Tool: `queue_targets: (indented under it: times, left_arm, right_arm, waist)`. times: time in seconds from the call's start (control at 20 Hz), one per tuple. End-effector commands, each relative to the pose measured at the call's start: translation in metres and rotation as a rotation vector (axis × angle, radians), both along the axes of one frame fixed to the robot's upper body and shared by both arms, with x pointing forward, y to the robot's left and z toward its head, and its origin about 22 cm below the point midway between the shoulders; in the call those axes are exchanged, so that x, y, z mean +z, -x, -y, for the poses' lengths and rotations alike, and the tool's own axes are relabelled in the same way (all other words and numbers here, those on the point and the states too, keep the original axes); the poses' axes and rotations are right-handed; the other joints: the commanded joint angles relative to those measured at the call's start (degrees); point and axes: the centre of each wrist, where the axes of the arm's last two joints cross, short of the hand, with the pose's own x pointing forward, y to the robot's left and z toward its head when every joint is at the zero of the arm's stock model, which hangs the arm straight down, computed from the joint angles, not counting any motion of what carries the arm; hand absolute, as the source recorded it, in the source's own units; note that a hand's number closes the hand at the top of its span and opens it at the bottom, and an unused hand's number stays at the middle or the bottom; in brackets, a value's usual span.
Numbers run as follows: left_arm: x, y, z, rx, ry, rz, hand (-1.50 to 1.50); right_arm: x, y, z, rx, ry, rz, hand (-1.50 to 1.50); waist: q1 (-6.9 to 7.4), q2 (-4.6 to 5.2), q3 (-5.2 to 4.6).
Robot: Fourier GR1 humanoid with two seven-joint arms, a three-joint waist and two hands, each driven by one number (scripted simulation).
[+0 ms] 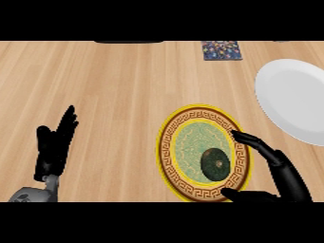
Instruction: Pick the squash from the plate and place it in the plate
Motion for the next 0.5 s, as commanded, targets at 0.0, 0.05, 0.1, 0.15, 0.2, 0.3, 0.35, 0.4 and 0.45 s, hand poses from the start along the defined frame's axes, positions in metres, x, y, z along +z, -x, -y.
queue_targets:
  times: [0.0,0.05,0.1,0.15,0.2,0.3,0.35,0.4,0.45]
  left_arm:
    - [-0.004,0.002,0.009,-0.013,-0.012,0.006,0.0]
    - [0.001,0.002,0.012,-0.008,-0.007,-0.005,0.0]
    - [0.002,0.008,-0.008,-0.011,-0.001,-0.005,0.0]
    - [0.004,-0.005,0.016,-0.001,0.001,0.003,0.0]
    - [-0.004,0.002,-0.002,-0.004,-0.007,-0.006,0.0]
    - [0.005,-0.001,-0.002,0.002,0.003,-0.007,0.0]
    - [0.003,0.006,0.005,-0.002,0.0,0.0,0.0]
    - [-0.01,0.003,0.012,-0.017,0.005,-0.022,0.0]
    - [-0.001,0.004,-0.007,-0.009,0.008,-0.014,0.0]
  right_arm:
    - [0.005,-0.002,0.028,0.009,0.268,0.008,-1.5]
    - [0.01,0.002,0.015,-0.025,0.338,0.034,-1.5]
    - [0.034,-0.006,0.034,-0.05,0.381,0.028,-1.5]
    - [0.032,0.001,0.023,-0.038,0.448,0.019,-1.5]
    - [0.042,-0.001,0.032,-0.035,0.476,0.021,-1.5]
    - [0.069,-0.001,0.014,-0.043,0.543,-0.004,-1.5]
    - [0.068,-0.011,0.007,-0.04,0.583,-0.05,-1.5]
    - [0.077,-0.013,-0.002,-0.021,0.619,-0.057,-1.5]
    - [0.084,-0.007,-0.004,-0.001,0.644,-0.099,-1.5]
  waist:
    - [0.23,0.08,-0.08]
    - [0.22,-0.06,-0.11]
    - [0.46,-0.11,-0.15]
    - [-0.25,-0.05,-0.17]
    - [0.03,0.0,-0.15]
    - [0.23,-0.09,-0.17]
    - [0.9,-0.01,-0.14]
    - [0.67,0.12,-0.17]
    - [0.63,0.02,-0.17]
